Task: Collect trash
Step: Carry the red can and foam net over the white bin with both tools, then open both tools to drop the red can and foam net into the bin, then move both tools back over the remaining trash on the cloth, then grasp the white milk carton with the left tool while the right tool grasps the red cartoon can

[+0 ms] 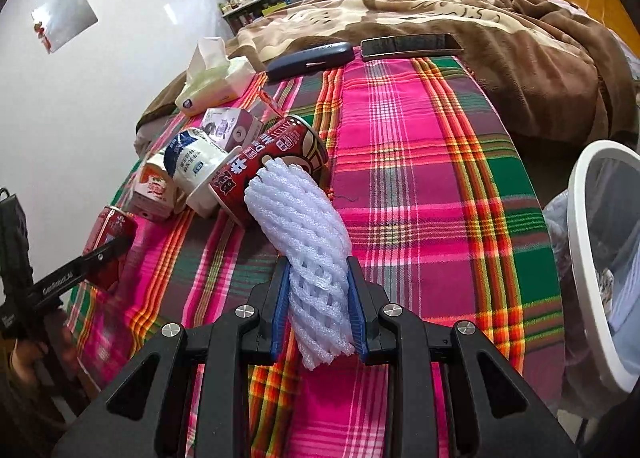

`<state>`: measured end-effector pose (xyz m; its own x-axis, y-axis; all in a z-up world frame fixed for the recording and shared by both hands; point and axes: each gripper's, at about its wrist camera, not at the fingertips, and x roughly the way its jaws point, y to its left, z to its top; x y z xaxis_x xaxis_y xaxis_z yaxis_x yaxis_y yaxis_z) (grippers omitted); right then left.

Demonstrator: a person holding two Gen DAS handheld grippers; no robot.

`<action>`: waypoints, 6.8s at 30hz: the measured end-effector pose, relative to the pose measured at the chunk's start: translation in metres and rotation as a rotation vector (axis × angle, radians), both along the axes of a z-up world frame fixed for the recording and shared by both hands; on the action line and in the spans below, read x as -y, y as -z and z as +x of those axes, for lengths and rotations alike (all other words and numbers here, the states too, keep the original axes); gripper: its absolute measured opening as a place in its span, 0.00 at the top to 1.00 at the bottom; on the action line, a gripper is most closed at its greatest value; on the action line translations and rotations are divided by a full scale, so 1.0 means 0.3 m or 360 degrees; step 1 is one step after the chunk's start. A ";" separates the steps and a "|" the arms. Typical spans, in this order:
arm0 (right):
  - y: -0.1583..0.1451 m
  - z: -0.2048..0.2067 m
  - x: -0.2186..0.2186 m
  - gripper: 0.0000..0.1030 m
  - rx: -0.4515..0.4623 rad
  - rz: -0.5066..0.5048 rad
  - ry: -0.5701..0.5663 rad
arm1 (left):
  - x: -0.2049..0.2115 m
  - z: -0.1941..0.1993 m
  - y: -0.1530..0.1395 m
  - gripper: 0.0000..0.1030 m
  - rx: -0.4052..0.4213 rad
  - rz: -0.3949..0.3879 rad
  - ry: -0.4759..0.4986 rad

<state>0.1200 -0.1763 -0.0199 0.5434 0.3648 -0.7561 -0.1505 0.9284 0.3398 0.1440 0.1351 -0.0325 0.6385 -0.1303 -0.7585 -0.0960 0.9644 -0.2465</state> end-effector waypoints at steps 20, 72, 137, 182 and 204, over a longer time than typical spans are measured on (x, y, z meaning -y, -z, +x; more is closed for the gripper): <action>-0.079 -0.099 0.174 0.73 0.0133 0.0073 0.0181 | 0.360 -0.095 -0.153 0.47 0.0173 -0.0013 0.0316; 0.020 -0.167 0.823 0.70 0.0012 -0.0122 0.0886 | 1.409 0.045 -0.097 0.47 0.0112 0.0012 0.1156; -0.084 -0.052 0.240 0.32 0.0234 -0.0091 0.0347 | 0.477 -0.005 -0.157 0.32 0.0221 0.0042 0.0309; -0.021 0.259 -0.167 0.32 -0.0013 -0.0080 0.0133 | -0.009 0.254 0.000 0.24 -0.0035 0.0047 -0.0058; 0.020 0.248 -0.188 0.46 -0.0067 -0.0236 0.0074 | -0.034 0.300 0.053 0.30 -0.0125 -0.0115 -0.0041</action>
<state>0.1943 -0.1198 -0.0261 0.5238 0.2229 -0.8222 -0.0947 0.9744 0.2038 0.2342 0.1452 -0.0484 0.5814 -0.1711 -0.7954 -0.1420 0.9413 -0.3062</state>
